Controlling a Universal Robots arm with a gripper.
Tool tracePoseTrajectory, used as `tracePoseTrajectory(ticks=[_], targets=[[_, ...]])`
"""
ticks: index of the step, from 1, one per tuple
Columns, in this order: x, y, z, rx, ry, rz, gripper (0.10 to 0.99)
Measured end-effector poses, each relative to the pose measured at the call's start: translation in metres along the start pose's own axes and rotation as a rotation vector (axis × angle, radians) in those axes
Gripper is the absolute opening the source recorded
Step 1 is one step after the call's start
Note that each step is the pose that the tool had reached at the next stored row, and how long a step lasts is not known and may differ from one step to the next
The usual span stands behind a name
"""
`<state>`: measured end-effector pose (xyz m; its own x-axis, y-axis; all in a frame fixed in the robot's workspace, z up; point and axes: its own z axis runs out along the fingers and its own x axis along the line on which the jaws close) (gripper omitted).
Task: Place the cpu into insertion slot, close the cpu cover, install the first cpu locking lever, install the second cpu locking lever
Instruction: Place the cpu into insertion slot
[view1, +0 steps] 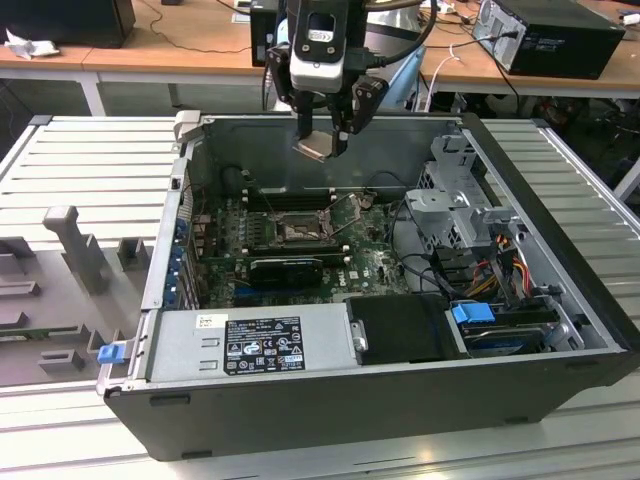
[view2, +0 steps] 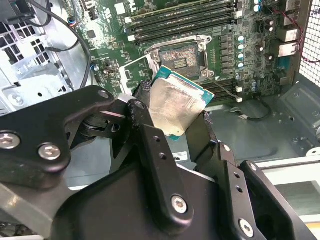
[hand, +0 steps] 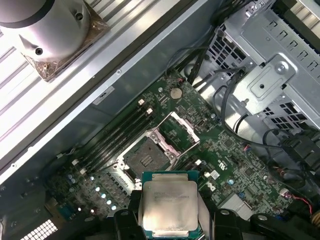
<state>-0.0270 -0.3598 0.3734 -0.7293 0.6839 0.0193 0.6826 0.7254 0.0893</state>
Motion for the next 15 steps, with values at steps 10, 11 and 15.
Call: tracePoseTrajectory(ticks=[10, 11, 15], targets=[[0.0000, 0.0000, 0.0000, -0.001, -0.0058, 0.065, 0.529], [0.0000, 0.0000, 0.0000, -0.001, -0.0064, 0.071, 0.529], [0.0000, 0.0000, 0.0000, -0.002, -0.0083, 0.093, 0.529]])
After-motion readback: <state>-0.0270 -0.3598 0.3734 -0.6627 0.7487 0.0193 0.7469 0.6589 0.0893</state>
